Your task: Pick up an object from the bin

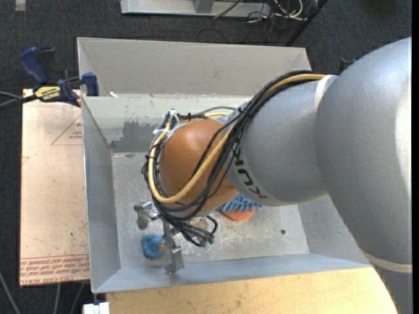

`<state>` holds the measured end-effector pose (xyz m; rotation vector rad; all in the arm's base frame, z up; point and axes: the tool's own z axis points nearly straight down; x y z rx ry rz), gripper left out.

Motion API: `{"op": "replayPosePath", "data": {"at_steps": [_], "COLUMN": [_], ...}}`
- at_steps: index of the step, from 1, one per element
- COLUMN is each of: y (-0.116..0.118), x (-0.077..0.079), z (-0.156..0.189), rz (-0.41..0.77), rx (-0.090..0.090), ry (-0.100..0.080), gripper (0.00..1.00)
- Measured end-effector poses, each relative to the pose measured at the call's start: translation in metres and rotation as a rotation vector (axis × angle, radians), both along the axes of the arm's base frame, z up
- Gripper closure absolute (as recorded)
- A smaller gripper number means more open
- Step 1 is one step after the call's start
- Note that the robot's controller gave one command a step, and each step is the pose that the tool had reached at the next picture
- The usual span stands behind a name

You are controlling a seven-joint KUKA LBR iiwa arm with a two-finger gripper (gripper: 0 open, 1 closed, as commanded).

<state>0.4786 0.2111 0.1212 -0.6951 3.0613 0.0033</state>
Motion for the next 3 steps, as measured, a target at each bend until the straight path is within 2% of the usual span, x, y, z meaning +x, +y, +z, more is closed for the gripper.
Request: {"op": "replayPosePath", "data": {"at_steps": [1, 2, 3], "y": [0.004, -0.005, -0.005], "x": [0.006, 0.017, 0.017], "z": [-0.030, -0.050, -0.050], "rz": [0.176, 0.404, 0.404], "rx": [0.003, 0.004, 0.004], "ry": [-0.007, -0.005, -0.005], "gripper": [0.00, 1.00, 1.00]}}
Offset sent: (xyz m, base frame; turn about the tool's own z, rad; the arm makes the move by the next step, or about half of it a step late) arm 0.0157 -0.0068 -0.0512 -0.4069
